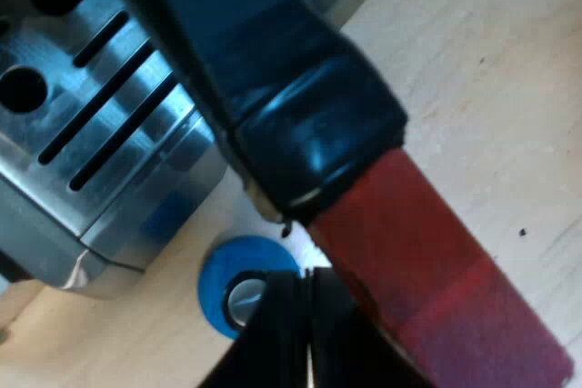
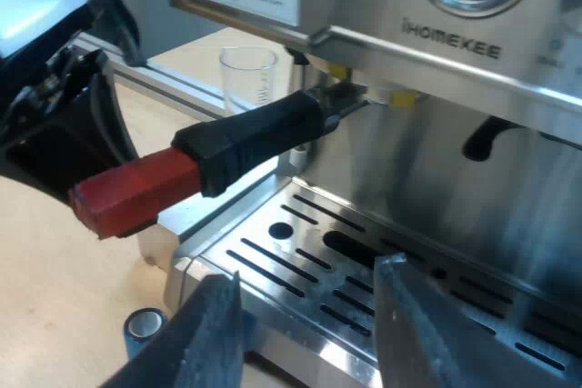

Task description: Put the handle in the coffee machine

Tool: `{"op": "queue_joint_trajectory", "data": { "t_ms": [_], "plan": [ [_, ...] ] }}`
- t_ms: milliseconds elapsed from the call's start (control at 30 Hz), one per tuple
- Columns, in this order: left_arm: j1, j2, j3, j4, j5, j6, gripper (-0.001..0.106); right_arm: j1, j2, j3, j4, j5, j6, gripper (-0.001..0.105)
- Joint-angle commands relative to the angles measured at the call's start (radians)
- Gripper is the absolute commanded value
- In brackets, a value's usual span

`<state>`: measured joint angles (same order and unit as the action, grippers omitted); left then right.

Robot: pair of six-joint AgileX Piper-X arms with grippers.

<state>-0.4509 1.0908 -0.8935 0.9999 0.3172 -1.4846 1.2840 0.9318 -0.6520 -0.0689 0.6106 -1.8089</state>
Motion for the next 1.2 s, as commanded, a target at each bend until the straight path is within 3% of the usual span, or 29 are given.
{"op": "queue_joint_trajectory", "data": {
  "t_ms": [33, 167, 300, 467, 767, 933, 1200],
  "plan": [
    [-0.103, -0.007, -0.036, -0.040, 0.192, 0.009, 0.000, -0.005, -0.007, -0.010, 0.001, 0.016, -0.014, 0.037],
    [-0.147, -0.007, -0.048, -0.057, 0.188, 0.009, 0.000, -0.005, -0.007, -0.011, 0.001, 0.016, -0.003, 0.037],
    [-0.151, -0.001, -0.048, -0.100, 0.187, 0.009, 0.000, -0.005, -0.007, -0.011, 0.001, 0.016, 0.062, 0.037],
    [-0.151, 0.013, -0.052, -0.116, 0.196, 0.009, 0.000, -0.005, -0.007, -0.011, -0.002, 0.067, 0.065, 0.037],
    [-0.151, 0.015, -0.068, -0.179, 0.211, 0.009, 0.000, -0.005, -0.007, -0.037, 0.003, 0.067, 0.071, 0.038],
    [-0.151, 0.015, -0.069, -0.221, 0.296, 0.005, 0.000, -0.005, -0.007, -0.041, 0.006, 0.066, 0.071, 0.038],
    [-0.151, 0.015, -0.069, -0.316, 0.362, 0.000, 0.000, -0.005, -0.007, -0.041, 0.006, 0.065, 0.071, 0.038]
  ]
}}
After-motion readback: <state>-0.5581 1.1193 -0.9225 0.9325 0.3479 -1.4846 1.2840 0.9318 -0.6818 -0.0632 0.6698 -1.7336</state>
